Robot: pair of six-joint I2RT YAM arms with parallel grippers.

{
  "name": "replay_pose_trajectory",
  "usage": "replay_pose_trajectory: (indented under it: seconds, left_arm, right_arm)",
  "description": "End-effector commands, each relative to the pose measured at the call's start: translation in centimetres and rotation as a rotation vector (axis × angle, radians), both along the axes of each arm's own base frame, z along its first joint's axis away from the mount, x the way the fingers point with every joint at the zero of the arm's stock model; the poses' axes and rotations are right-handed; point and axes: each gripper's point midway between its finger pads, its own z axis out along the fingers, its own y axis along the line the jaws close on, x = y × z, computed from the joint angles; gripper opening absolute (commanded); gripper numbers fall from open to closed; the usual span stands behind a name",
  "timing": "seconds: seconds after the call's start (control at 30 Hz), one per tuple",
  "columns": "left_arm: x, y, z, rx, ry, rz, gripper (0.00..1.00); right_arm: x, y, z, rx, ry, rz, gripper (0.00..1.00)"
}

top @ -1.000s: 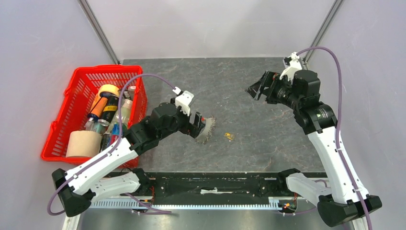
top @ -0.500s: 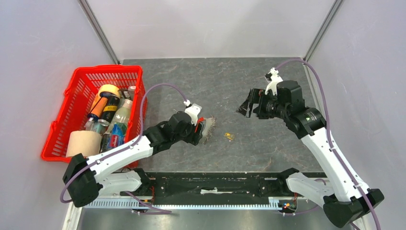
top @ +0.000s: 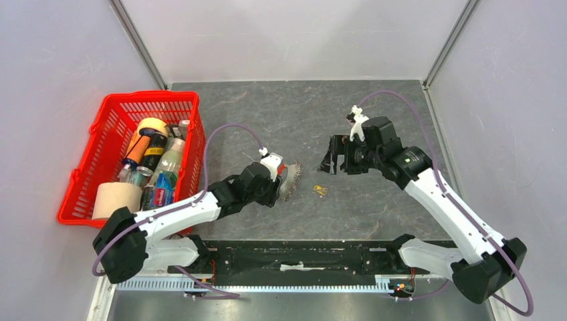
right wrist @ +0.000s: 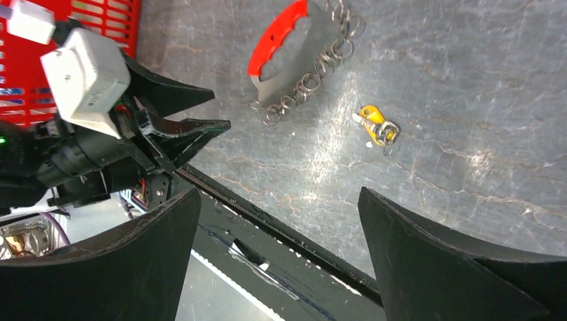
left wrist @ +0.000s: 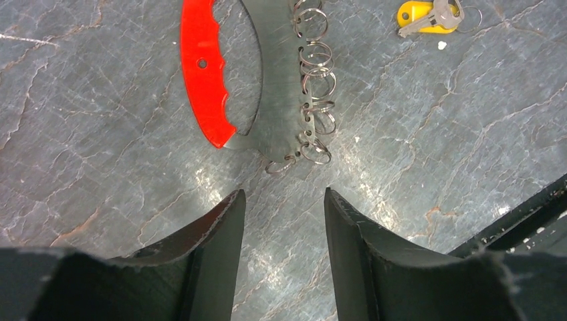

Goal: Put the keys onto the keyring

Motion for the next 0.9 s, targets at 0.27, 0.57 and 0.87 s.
replay_pose_trajectory:
  seconds: [0.27, 0.57, 0.87]
  left_arm:
    - [0.8, -1.9, -0.3, -0.035, -0.041, -0.059, 0.39]
    - [1.1, -0.7, -2.5, 0.057, -0.033, -0.040, 0.37]
    - [1.5, -0.6, -3.4, 0.091, -0.031, -0.034, 0.46]
  right_arm:
    - [-0.4, 1.9, -2.7, 0.012, 0.078, 0.042, 0.95]
    - [-0.8, 1.9, -3.3, 0.009, 0.085, 0.055, 0.96]
    - [-1.2, 2.3, -3.8, 0.022, 0.093, 0.074, 0.96]
